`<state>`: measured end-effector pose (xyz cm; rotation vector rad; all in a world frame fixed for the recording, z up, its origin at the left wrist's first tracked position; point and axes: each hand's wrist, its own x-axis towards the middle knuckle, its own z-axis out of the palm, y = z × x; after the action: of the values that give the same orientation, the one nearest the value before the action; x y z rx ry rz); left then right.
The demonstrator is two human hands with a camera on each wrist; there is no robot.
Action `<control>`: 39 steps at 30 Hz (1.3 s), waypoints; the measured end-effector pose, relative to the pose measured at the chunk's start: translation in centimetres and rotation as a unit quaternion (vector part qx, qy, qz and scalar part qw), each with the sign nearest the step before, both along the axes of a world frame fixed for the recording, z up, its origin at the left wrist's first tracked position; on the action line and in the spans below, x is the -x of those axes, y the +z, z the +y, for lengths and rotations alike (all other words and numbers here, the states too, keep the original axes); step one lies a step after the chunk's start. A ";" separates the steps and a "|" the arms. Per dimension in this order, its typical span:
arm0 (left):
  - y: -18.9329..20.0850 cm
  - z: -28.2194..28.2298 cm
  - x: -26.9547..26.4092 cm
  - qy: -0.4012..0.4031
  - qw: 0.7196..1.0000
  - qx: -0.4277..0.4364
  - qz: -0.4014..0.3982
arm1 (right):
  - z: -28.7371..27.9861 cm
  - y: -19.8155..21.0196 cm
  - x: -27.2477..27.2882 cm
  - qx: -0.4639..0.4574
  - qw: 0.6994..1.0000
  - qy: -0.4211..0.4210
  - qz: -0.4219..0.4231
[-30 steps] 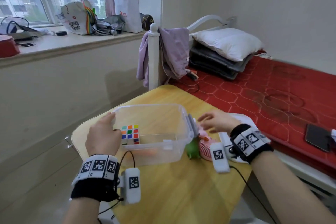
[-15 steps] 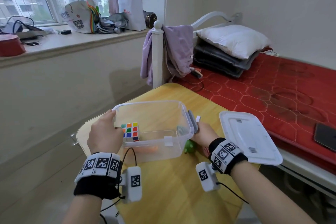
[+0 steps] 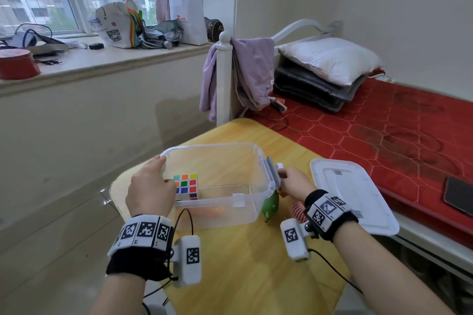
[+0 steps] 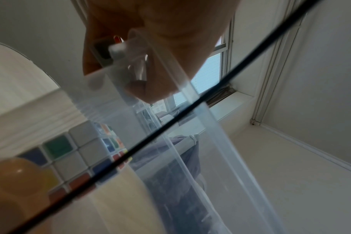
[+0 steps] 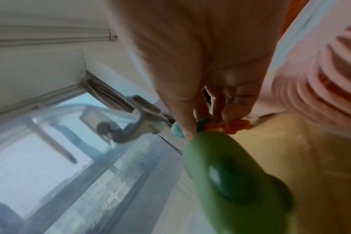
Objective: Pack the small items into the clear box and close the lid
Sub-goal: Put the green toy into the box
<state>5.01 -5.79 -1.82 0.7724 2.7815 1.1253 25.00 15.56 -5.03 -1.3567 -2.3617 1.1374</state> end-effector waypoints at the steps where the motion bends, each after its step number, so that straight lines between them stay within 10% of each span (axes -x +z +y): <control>1: 0.0 0.0 0.0 0.000 1.000 0.000 0.000 | 0.1 0.5 -0.3 -0.007 1.000 -0.010 0.020; 6: -0.1 -0.1 0.0 -0.001 1.000 -0.012 -0.001 | -0.6 6.1 -1.3 -0.189 0.974 -0.065 0.104; 9: -0.2 -0.1 0.0 0.002 1.000 -0.018 -0.003 | -4.0 10.2 0.2 -0.207 0.965 0.052 0.151; 18: -0.2 -0.4 -0.2 0.007 0.999 -0.035 -0.008 | -10.7 5.5 8.8 -0.102 0.924 0.356 -0.093; 26: -0.2 -0.2 0.0 0.007 0.999 -0.033 -0.012 | -1.1 8.2 2.0 -0.098 0.983 0.087 0.130; 33: -0.3 -0.1 0.0 0.006 0.999 -0.034 -0.010 | 3.0 0.7 0.9 -0.068 0.996 -0.005 -0.060; 39: -0.3 -0.2 0.1 0.010 1.000 -0.028 -0.004 | 4.1 -2.5 1.4 -0.118 0.991 -0.066 0.012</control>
<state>4.91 -6.02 -2.09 0.7461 2.7689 1.2113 23.58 19.62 -7.57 -1.3827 -2.2656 0.8044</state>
